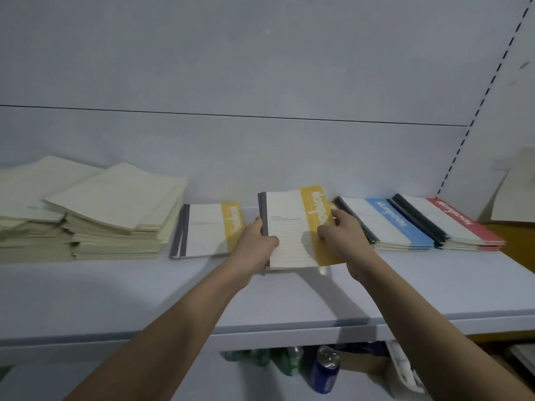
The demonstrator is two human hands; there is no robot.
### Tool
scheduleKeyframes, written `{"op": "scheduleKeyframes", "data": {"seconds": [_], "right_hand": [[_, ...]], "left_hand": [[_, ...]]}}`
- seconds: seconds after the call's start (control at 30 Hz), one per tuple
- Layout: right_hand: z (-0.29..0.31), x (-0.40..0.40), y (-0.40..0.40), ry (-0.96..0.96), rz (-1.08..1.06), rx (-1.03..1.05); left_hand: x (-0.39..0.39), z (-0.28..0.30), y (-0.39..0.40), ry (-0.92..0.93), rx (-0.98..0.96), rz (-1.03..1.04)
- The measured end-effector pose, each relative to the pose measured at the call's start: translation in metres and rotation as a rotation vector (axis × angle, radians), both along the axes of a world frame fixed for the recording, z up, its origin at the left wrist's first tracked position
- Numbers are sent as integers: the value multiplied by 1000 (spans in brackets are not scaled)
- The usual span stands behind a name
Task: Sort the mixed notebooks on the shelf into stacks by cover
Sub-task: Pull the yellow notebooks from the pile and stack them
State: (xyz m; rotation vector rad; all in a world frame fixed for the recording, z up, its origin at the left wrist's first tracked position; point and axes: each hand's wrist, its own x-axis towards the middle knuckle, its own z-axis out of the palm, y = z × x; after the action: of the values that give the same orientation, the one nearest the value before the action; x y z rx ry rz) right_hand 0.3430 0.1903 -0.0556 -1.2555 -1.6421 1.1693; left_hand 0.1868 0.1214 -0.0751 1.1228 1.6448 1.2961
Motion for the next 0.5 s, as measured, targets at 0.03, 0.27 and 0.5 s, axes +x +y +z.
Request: {"op": "scheduleKeyframes", "data": {"seconds": [0.03,0.27,0.5], "right_hand": [[0,9,12,-29,6,16],[-4,40,89,-317,106,89],[-14,36,119,-842,217,371]], "left_hand": [[9,-1,11,-17,2,31],[57,-2,55,18,-57,164],[74,-6,69,177,-107,128]]}}
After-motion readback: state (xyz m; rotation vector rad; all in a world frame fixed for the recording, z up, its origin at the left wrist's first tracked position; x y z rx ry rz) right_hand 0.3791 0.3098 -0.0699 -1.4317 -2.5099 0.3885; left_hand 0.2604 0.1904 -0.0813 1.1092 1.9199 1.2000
